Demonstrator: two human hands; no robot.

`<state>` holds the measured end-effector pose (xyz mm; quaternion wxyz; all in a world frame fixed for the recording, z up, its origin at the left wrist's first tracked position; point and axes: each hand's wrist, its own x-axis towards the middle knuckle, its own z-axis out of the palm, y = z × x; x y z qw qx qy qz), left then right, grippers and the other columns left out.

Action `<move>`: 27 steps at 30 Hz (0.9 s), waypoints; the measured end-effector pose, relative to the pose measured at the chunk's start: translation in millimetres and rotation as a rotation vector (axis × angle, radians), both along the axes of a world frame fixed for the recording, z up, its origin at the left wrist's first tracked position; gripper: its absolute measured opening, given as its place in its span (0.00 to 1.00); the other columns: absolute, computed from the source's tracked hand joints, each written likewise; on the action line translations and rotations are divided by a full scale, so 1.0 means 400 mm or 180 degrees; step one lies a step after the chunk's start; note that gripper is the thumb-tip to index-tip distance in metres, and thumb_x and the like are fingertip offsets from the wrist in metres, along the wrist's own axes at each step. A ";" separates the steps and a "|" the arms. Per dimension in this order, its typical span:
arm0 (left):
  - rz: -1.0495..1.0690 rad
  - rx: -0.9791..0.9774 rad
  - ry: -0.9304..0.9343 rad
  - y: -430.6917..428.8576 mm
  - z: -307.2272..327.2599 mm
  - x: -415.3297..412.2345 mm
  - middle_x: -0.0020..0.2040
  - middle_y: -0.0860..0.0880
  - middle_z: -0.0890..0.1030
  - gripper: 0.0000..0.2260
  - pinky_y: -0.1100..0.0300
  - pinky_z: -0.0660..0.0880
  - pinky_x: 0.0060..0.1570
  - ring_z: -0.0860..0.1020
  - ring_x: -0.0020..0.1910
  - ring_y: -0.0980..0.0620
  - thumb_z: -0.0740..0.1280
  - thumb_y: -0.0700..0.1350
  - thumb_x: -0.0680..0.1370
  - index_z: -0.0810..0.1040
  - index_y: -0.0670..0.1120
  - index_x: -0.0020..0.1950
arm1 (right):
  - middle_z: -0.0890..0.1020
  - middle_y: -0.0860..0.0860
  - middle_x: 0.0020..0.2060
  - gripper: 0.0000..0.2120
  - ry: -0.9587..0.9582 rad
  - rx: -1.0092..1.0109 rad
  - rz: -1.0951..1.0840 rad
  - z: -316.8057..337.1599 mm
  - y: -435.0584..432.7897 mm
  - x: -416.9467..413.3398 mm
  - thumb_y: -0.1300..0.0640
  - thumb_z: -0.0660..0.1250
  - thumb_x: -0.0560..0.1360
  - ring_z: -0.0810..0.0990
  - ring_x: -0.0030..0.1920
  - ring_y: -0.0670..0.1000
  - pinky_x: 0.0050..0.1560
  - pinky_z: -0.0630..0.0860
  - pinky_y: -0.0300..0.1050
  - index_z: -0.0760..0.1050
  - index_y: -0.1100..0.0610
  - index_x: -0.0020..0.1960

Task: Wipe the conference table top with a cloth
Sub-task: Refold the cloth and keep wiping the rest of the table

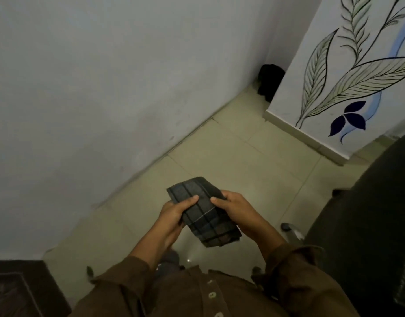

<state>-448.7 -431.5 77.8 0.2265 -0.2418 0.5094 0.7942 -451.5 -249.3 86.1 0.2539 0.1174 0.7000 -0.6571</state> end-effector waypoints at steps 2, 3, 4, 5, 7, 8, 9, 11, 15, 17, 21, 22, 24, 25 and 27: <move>-0.0232 -0.0031 -0.0085 0.023 -0.016 -0.091 0.54 0.40 0.84 0.24 0.48 0.77 0.59 0.83 0.55 0.42 0.75 0.43 0.68 0.79 0.37 0.61 | 0.86 0.51 0.52 0.11 -0.0043 0.0141 -0.0180 -0.017 0.029 -0.043 0.55 0.65 0.81 0.85 0.53 0.52 0.54 0.82 0.48 0.81 0.55 0.60; -0.0391 -0.0025 -0.0121 0.040 -0.030 -0.167 0.53 0.40 0.85 0.23 0.49 0.78 0.57 0.83 0.54 0.42 0.75 0.44 0.68 0.79 0.37 0.61 | 0.87 0.51 0.51 0.11 -0.0120 0.0189 -0.0395 -0.035 0.045 -0.084 0.54 0.65 0.81 0.85 0.52 0.53 0.51 0.82 0.48 0.81 0.54 0.60; -0.0519 -0.0045 -0.0149 0.056 -0.039 -0.235 0.53 0.41 0.85 0.21 0.50 0.79 0.55 0.83 0.53 0.43 0.74 0.45 0.71 0.79 0.38 0.61 | 0.87 0.51 0.50 0.10 -0.0214 0.0230 -0.0600 -0.048 0.053 -0.120 0.54 0.65 0.81 0.85 0.52 0.54 0.49 0.82 0.48 0.82 0.54 0.59; -0.0680 -0.0052 -0.0162 0.073 -0.048 -0.314 0.53 0.41 0.85 0.18 0.50 0.80 0.53 0.83 0.53 0.43 0.72 0.46 0.74 0.79 0.38 0.61 | 0.87 0.52 0.49 0.10 -0.0289 0.0233 -0.0864 -0.053 0.059 -0.165 0.54 0.65 0.81 0.85 0.51 0.55 0.49 0.82 0.49 0.81 0.53 0.59; -0.0983 -0.0052 -0.0202 0.098 -0.039 -0.438 0.55 0.41 0.84 0.17 0.51 0.80 0.53 0.83 0.54 0.43 0.68 0.49 0.79 0.78 0.39 0.62 | 0.86 0.54 0.50 0.09 -0.0476 0.0215 -0.1316 -0.045 0.063 -0.236 0.55 0.65 0.81 0.85 0.50 0.56 0.47 0.81 0.50 0.81 0.54 0.58; -0.1171 -0.0033 -0.0180 0.107 -0.024 -0.510 0.55 0.41 0.84 0.17 0.51 0.79 0.54 0.83 0.55 0.44 0.66 0.50 0.80 0.78 0.40 0.63 | 0.86 0.55 0.50 0.09 -0.0526 0.0197 -0.1492 -0.033 0.064 -0.285 0.56 0.64 0.81 0.84 0.50 0.55 0.46 0.81 0.49 0.80 0.55 0.58; -0.1284 0.0060 -0.0187 0.113 -0.017 -0.532 0.56 0.42 0.84 0.17 0.51 0.79 0.53 0.83 0.55 0.44 0.66 0.50 0.80 0.78 0.40 0.64 | 0.86 0.55 0.50 0.08 -0.0535 0.0232 -0.1588 -0.027 0.064 -0.296 0.56 0.64 0.81 0.84 0.49 0.54 0.45 0.80 0.47 0.80 0.55 0.57; -0.1581 0.0146 -0.0194 0.143 0.001 -0.648 0.56 0.41 0.84 0.16 0.51 0.80 0.52 0.83 0.55 0.44 0.65 0.49 0.80 0.77 0.41 0.63 | 0.86 0.53 0.48 0.07 -0.0414 0.0159 -0.1903 0.008 0.069 -0.382 0.54 0.65 0.81 0.85 0.48 0.52 0.44 0.80 0.44 0.81 0.54 0.54; -0.2184 0.0173 -0.0175 0.234 0.029 -0.796 0.57 0.39 0.83 0.17 0.50 0.80 0.54 0.82 0.57 0.42 0.65 0.46 0.80 0.76 0.38 0.65 | 0.87 0.52 0.46 0.17 -0.0402 0.0110 -0.2376 0.053 0.125 -0.478 0.44 0.67 0.77 0.85 0.49 0.50 0.46 0.81 0.41 0.82 0.57 0.53; -0.2401 0.0170 -0.0164 0.300 0.034 -0.861 0.57 0.38 0.83 0.17 0.50 0.80 0.54 0.82 0.57 0.41 0.66 0.44 0.79 0.77 0.36 0.64 | 0.87 0.52 0.47 0.22 -0.0463 0.0047 -0.2563 0.053 0.167 -0.516 0.39 0.67 0.76 0.86 0.50 0.50 0.53 0.81 0.46 0.83 0.58 0.54; -0.2673 -0.0020 0.0097 0.475 0.057 -1.024 0.54 0.38 0.84 0.20 0.51 0.81 0.50 0.82 0.55 0.41 0.72 0.44 0.72 0.78 0.35 0.61 | 0.87 0.55 0.47 0.21 -0.0302 -0.0211 -0.3095 0.045 0.291 -0.642 0.44 0.68 0.77 0.86 0.50 0.53 0.55 0.81 0.50 0.83 0.62 0.54; -0.2688 -0.0068 0.0189 0.505 0.066 -1.050 0.54 0.38 0.84 0.20 0.51 0.81 0.49 0.82 0.54 0.41 0.72 0.45 0.71 0.79 0.35 0.60 | 0.87 0.56 0.47 0.20 -0.0228 -0.0233 -0.3129 0.048 0.315 -0.669 0.46 0.68 0.77 0.86 0.50 0.53 0.53 0.82 0.48 0.82 0.62 0.54; -0.2714 -0.0082 0.0294 0.604 0.077 -1.133 0.52 0.39 0.85 0.21 0.51 0.80 0.48 0.83 0.52 0.42 0.74 0.46 0.69 0.79 0.37 0.58 | 0.87 0.55 0.47 0.17 -0.0049 -0.0260 -0.3156 0.047 0.407 -0.753 0.48 0.69 0.76 0.86 0.50 0.52 0.49 0.82 0.45 0.82 0.60 0.55; -0.2668 -0.0068 0.0357 0.631 0.091 -1.158 0.52 0.40 0.85 0.21 0.51 0.80 0.48 0.83 0.51 0.43 0.74 0.46 0.68 0.79 0.38 0.57 | 0.87 0.54 0.48 0.17 0.0061 -0.0169 -0.3107 0.058 0.440 -0.783 0.47 0.70 0.75 0.86 0.50 0.52 0.49 0.82 0.45 0.82 0.58 0.56; -0.2613 -0.0039 0.0465 0.721 0.113 -1.228 0.51 0.41 0.85 0.20 0.51 0.81 0.49 0.83 0.51 0.44 0.73 0.46 0.68 0.79 0.39 0.57 | 0.87 0.52 0.49 0.18 0.0185 0.0043 -0.2989 0.077 0.550 -0.862 0.44 0.72 0.73 0.86 0.51 0.51 0.50 0.82 0.45 0.81 0.55 0.57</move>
